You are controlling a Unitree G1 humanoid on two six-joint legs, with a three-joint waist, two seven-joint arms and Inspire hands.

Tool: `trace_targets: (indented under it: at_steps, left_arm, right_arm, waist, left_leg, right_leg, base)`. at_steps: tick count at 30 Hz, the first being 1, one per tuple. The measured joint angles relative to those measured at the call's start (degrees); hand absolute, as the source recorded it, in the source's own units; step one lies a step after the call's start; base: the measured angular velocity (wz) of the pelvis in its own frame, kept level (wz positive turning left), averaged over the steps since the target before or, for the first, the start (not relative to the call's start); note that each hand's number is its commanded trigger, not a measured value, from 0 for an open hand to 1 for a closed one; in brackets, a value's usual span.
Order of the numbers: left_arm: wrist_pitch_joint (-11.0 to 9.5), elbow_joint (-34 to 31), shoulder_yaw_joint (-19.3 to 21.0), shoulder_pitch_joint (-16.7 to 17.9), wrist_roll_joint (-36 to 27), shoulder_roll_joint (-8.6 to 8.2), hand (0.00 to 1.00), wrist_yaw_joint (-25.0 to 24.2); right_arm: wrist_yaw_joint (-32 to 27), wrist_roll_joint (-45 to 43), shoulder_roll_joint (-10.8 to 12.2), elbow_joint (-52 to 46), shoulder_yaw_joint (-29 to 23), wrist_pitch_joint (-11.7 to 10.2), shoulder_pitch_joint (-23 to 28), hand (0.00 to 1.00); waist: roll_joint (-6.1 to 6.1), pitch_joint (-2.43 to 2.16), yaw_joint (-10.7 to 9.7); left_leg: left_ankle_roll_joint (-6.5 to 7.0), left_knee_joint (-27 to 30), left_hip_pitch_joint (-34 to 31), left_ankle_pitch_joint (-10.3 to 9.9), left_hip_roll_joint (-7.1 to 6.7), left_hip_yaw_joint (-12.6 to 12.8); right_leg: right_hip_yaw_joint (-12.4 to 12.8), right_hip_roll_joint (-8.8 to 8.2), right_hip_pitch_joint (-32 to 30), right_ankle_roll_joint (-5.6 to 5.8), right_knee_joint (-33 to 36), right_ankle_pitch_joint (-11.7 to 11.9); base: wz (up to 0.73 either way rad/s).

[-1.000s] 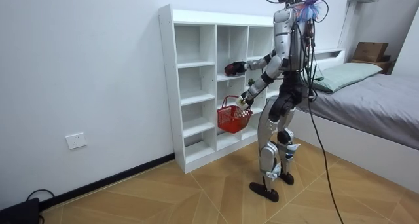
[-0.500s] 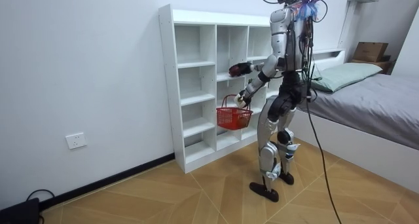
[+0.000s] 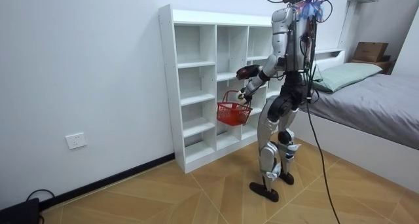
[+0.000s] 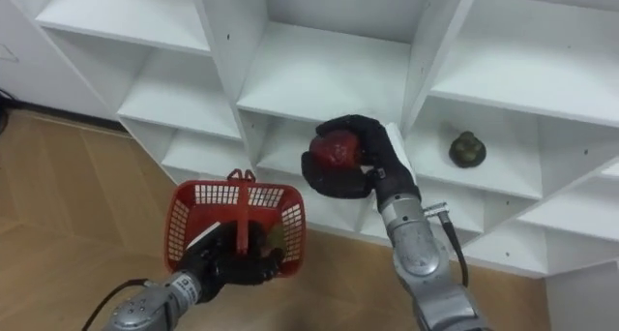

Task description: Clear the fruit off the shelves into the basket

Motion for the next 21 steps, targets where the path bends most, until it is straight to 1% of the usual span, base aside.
trace_targets:
  at_steps: [3,11,13,15,18,21]
  left_arm:
    - [-0.34,-0.44,0.63,-0.01,0.06,0.02,1.0,-0.59]
    - [-3.28,-2.47,0.98,-0.02,-0.17,-0.04,1.0,-0.59]
    - [-3.41,-2.47,0.97,-0.01,-0.2,-0.04,1.0,-0.6]
    - [-3.44,-2.47,0.92,-0.01,-0.24,-0.03,1.0,-0.61]
    - [-3.44,-2.48,0.39,-0.01,-0.42,0.08,1.0,-0.63]
    - [-3.44,-2.48,-0.25,-0.01,-2.39,0.05,1.0,-1.12]
  right_arm:
    - [1.7,-0.04,0.23,-2.11,0.02,-0.02,1.2,1.0]
    - [4.69,0.68,0.14,-2.13,0.84,-0.02,2.87,1.0]
    - [5.42,0.68,0.09,-2.12,1.65,-0.02,3.08,1.0]
    - [6.65,0.68,0.13,-2.1,2.38,-0.02,3.1,1.0]
    - [7.15,0.68,0.1,-2.06,2.98,-0.02,3.11,1.0]
    - [7.88,0.67,0.15,-2.06,3.35,-0.02,3.11,1.0]
  waist:
    - [0.0,0.0,-0.6]
    - [0.0,0.0,-0.96]
    - [0.01,0.01,-1.14]
    - [0.04,0.02,-1.23]
    - [0.07,0.02,-1.32]
    - [0.1,0.03,-1.42]
  left_leg:
    - [-0.02,-0.02,-0.01,-0.01,0.11,0.1]
    - [-0.08,-0.08,0.02,-0.05,0.2,0.26]
    - [-0.12,-0.06,0.02,-0.07,0.35,0.26]
    - [-0.16,-0.05,-0.1,-0.1,0.79,0.31]
    - [-0.18,-0.02,-0.12,-0.1,0.79,0.35]
    - [-0.19,-0.03,-0.21,-0.11,0.79,0.4]
  right_leg:
    - [0.49,0.3,0.0,-0.03,-0.03,0.08]
    - [0.92,0.5,0.03,-0.06,-0.24,0.13]
    - [0.94,0.68,0.25,-0.11,-0.68,0.33]
    - [0.91,0.92,0.39,-0.21,-1.23,0.7]
    - [0.81,0.92,0.35,-0.21,-1.21,0.7]
    - [0.79,1.0,0.36,-0.23,-1.43,0.75]
  base:
    - [-0.03]
    - [0.0]
    - [0.0]
    - [0.0]
    - [0.0]
    - [0.0]
